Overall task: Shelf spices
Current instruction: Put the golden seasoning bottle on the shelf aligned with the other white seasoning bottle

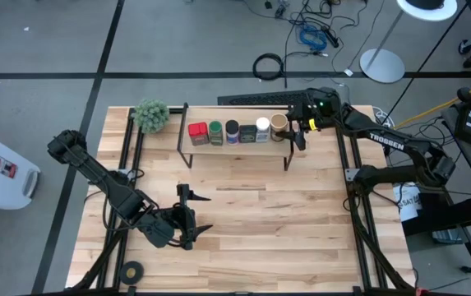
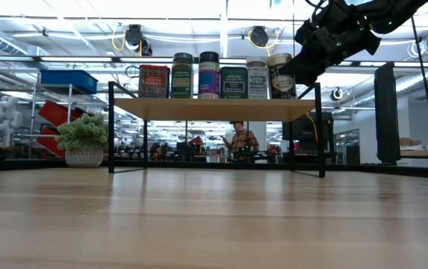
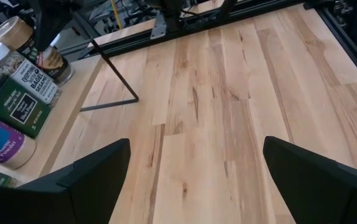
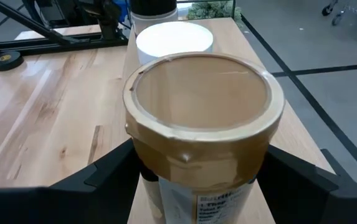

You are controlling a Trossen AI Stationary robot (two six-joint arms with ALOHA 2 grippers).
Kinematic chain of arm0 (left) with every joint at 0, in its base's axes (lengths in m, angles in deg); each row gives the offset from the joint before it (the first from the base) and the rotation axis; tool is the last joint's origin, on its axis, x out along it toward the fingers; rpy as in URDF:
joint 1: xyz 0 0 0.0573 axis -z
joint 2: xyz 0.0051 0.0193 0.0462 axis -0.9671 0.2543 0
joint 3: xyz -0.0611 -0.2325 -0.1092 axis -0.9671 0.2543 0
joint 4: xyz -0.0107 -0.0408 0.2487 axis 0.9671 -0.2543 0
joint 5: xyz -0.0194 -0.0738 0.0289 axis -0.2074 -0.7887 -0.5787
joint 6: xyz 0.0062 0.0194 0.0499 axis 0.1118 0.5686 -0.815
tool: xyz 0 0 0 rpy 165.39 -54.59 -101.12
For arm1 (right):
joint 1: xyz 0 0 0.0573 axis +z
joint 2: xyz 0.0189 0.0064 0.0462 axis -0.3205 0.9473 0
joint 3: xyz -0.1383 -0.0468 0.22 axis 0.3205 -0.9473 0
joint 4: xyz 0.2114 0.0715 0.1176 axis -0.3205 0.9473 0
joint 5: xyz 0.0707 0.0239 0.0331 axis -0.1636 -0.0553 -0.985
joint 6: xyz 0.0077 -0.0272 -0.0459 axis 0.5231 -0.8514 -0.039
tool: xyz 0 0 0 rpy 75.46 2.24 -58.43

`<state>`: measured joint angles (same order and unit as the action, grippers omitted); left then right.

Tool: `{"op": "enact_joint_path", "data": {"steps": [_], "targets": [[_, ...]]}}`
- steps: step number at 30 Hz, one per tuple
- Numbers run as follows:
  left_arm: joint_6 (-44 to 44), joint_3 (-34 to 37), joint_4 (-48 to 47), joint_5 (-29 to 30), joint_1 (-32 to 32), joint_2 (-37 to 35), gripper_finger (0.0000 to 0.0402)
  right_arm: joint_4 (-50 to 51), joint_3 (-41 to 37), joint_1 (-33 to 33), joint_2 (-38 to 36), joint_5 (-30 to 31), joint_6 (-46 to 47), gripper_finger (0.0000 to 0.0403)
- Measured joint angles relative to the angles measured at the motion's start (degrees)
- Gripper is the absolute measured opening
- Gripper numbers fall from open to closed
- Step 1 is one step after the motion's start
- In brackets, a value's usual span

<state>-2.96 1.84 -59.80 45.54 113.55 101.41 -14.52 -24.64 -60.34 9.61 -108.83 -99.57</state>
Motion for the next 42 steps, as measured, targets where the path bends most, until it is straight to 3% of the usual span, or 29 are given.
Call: {"op": "enact_joint_path", "data": {"steps": [26,34,42], "targets": [[0.0,0.0,0.0,-0.2,0.0,0.0,0.0376,4.7,-0.2,-1.2,-3.6,-1.1,-0.1,0.0280],[0.0,0.0,0.0,-0.2,0.0,0.0,0.0376,3.9,-0.2,-1.2,-3.7,-1.1,-0.4,0.0310],[0.0,0.0,0.0,-0.2,0.0,0.0,0.0376,0.9,-0.1,-1.2,-3.7,-1.0,-0.9,0.0313]]}}
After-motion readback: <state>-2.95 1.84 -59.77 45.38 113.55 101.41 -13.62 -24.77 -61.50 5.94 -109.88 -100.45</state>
